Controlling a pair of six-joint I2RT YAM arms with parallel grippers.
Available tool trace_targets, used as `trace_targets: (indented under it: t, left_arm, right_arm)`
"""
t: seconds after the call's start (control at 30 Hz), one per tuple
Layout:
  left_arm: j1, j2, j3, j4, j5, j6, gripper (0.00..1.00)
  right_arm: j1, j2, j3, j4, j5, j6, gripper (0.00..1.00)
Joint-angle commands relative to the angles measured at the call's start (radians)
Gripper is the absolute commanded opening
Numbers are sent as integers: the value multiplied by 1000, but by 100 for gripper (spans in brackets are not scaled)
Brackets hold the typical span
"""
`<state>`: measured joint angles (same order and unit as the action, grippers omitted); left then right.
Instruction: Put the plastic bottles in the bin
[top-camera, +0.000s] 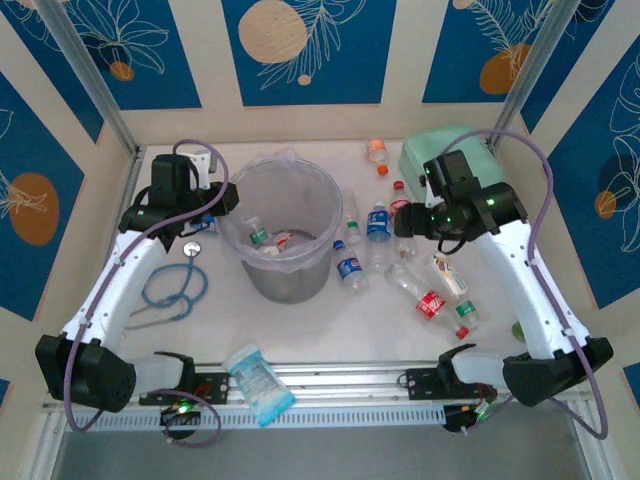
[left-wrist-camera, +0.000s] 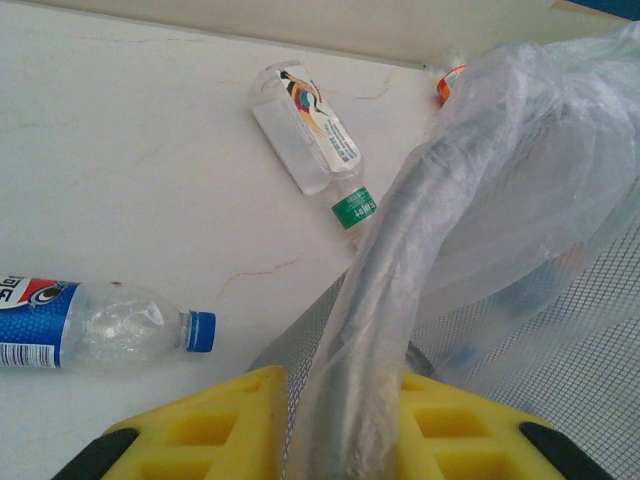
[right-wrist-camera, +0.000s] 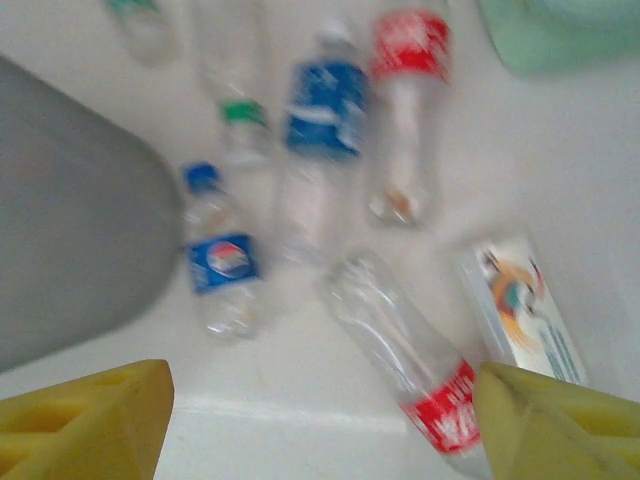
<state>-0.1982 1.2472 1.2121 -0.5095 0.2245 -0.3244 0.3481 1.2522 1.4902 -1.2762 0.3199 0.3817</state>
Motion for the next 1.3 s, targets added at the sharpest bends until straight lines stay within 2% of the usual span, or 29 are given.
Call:
trace_targets:
  t: [0.0, 0.17, 0.33, 0.43, 0.67, 0.8, 0.97, 1.17, 1.27]
  left_arm:
    - [16, -19, -5, -17, -5, 13, 27]
    - [18, -19, -7, -14, 5, 9, 27]
    - [18, -14, -8, -11, 12, 9, 27]
    - [19, -15, -7, -9, 21, 7, 27]
    - [20, -19, -9, -3, 33, 7, 27]
    - [19, -16, -9, -3, 39, 7, 27]
    - [21, -11, -8, -3, 36, 6, 27]
    - [21, -13, -10, 0, 30, 6, 27]
    - [20, -9, -8, 2, 30, 4, 27]
  right_arm:
    - [-67, 12, -121, -57, 39, -14, 79]
    - [-212, 81, -261, 47, 44, -108, 81]
    - [-199, 213, -248, 33, 125, -229, 99]
    - [-205, 267, -253, 84, 75, -288, 99]
    - [-289, 395, -276, 177, 23, -423, 99]
    - [-337, 427, -282, 215, -41, -455, 99]
    - [-348, 493, -279, 231, -76, -481, 100]
    - [-394, 533, -278, 248, -82, -490, 89]
    - [-397, 505, -278, 245, -69, -479, 80]
